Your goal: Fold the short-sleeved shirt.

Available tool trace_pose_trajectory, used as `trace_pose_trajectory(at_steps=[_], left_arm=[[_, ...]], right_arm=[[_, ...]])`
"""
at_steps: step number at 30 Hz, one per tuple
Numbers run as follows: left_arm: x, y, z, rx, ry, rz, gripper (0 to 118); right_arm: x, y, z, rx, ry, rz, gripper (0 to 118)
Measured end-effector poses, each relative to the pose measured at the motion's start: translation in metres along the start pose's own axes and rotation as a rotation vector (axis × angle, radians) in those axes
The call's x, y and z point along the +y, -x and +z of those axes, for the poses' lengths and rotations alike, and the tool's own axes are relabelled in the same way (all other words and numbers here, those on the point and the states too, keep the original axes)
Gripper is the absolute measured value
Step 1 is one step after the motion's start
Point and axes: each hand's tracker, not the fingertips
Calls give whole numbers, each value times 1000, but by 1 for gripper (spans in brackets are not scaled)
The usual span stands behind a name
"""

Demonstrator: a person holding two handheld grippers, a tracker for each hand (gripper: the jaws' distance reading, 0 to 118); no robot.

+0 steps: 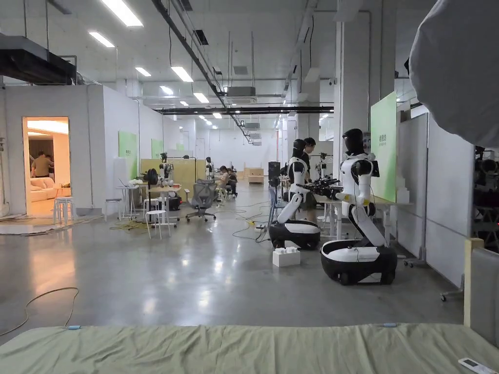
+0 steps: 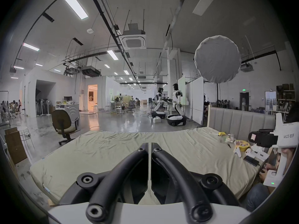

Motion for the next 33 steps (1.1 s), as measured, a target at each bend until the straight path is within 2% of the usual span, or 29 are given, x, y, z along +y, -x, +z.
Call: trace_pose_trajectory(at_steps=[4,5,8,12,14,16,17,19,20,22,25,26,27,29,31,33], left_arm=[[2,0,1,7,-3,-7,2],[3,0,1,8,-5,-74,2],[4,1,1,9,-1,-58,2],[3,1,2,11,7,-58,3],[3,1,2,9,12,-54,3],[2,0,1,18,15,-68,11],[1,-1,2,27,12,-78,23],[2,-2,4,42,-6,-121,51],[2,-3,5,44,-8,-128,72],[2,-4,5,57,-11,-133,89],[5,-1,7,57,-23,-101,99],[6,1,8,50,-25,-92,103],[6,1,8,47,-28,-86,108],[7,1,8,46,-33,-82,116],[8,1,8,43,-31,-85,117],[8,-1,9,44,-36,-85,117]], right_arm=[[1,3,0,1,-4,19,1],[2,3,1,0,-6,17,1],[4,5,3,1,-13,20,1],[10,14,10,-20,-55,103,1],[11,16,9,-26,-51,108,1],[10,17,9,-28,-50,114,1],[10,17,9,-27,-50,114,2],[9,16,8,-16,-42,104,15],[9,16,8,-13,-40,103,31],[10,16,7,-9,-35,101,49],[12,18,8,-29,-54,104,84],[13,18,8,-30,-59,105,100],[14,18,8,-32,-54,96,108],[13,17,11,-37,-63,85,112],[16,17,15,-39,-108,102,112],[16,15,15,-45,-99,79,113]])
